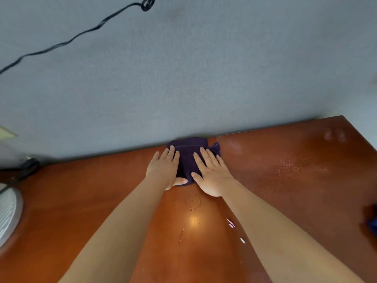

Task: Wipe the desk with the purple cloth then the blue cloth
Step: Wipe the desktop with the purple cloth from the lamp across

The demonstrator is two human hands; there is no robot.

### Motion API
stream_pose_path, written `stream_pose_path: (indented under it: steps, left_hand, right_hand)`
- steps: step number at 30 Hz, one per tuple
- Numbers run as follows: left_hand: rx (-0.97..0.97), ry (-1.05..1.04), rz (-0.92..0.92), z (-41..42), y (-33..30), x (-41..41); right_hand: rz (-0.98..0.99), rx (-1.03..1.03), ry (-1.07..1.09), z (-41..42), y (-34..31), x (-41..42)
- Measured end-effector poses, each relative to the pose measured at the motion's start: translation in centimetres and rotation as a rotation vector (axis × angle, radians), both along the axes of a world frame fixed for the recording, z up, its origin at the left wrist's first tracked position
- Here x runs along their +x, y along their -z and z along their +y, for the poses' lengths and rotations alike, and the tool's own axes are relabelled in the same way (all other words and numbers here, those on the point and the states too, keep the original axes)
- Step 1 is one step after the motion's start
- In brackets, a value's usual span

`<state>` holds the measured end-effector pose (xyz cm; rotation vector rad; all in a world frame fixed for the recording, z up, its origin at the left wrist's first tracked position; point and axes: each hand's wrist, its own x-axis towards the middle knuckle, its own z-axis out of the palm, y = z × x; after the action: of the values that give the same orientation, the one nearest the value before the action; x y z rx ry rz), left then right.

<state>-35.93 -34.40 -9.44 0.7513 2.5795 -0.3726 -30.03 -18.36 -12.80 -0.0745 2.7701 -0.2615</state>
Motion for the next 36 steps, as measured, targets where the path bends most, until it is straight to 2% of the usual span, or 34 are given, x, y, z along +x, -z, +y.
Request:
stream_pose_path:
  steps: [12, 21, 31, 36]
  left_hand:
    - [0.039, 0.0, -0.067, -2.7, 0.3, 8.3]
    - [0.018, 0.008, -0.068, -2.4, -0.3, 8.5]
    - [0.103, -0.032, -0.065, -2.6, -0.7, 8.2]
    - [0.052, -0.039, -0.013, -2.1, 0.3, 8.7]
  right_hand:
    - [-0.114, 0.034, -0.045, -1.3, -1.6, 7.2]
    - [-0.146, 0.051, -0.039, -1.4, -2.5, 7.1]
    - [-0.09, 0.021, -0.014, -1.4, -2.7, 7.1]
    - [-0.106, 0.017, 0.003, -1.5, -2.7, 6.3]
